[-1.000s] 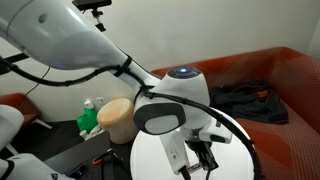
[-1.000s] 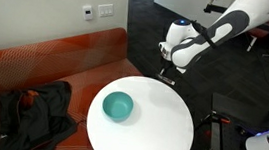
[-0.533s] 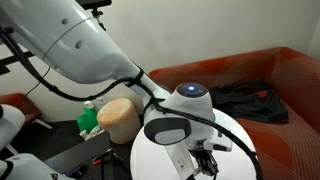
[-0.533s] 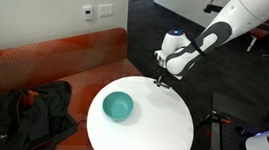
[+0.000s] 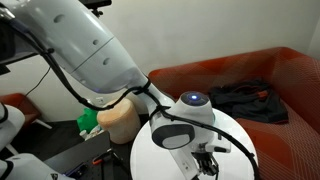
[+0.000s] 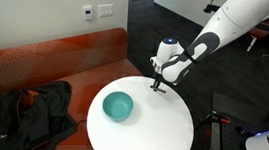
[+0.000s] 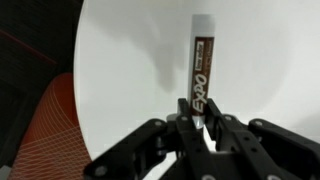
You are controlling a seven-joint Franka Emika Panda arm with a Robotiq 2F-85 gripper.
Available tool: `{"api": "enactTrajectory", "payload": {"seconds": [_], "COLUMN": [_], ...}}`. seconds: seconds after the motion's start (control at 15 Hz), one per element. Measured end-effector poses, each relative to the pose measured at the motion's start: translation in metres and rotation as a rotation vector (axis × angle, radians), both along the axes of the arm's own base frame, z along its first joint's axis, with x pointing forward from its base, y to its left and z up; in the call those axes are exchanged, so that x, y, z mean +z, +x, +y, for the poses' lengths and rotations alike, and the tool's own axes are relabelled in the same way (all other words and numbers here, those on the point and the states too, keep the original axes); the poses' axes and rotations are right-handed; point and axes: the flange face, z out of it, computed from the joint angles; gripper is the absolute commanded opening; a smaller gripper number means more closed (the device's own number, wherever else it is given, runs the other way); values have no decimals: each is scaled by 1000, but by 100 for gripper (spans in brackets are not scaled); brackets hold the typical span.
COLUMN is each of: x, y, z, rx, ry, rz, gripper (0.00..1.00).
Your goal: Take the marker out of the blue bowl
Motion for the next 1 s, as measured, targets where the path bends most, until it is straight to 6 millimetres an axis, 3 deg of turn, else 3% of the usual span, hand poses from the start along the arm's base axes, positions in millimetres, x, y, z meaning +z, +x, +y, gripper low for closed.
{"api": "enactTrajectory", "payload": {"seconds": [0.27,0.33,0.4,0.47,1.0], "x": [-11,-12,-14,-15,-20], "y": [8,10,12,14,23], "z": [9,10,12,13,19], "rx": [31,37,42,46,64], "ry": [1,0,-1,-2,-5], "rz": [5,5,4,3,-1], "gripper": [5,10,20,38,95]}}
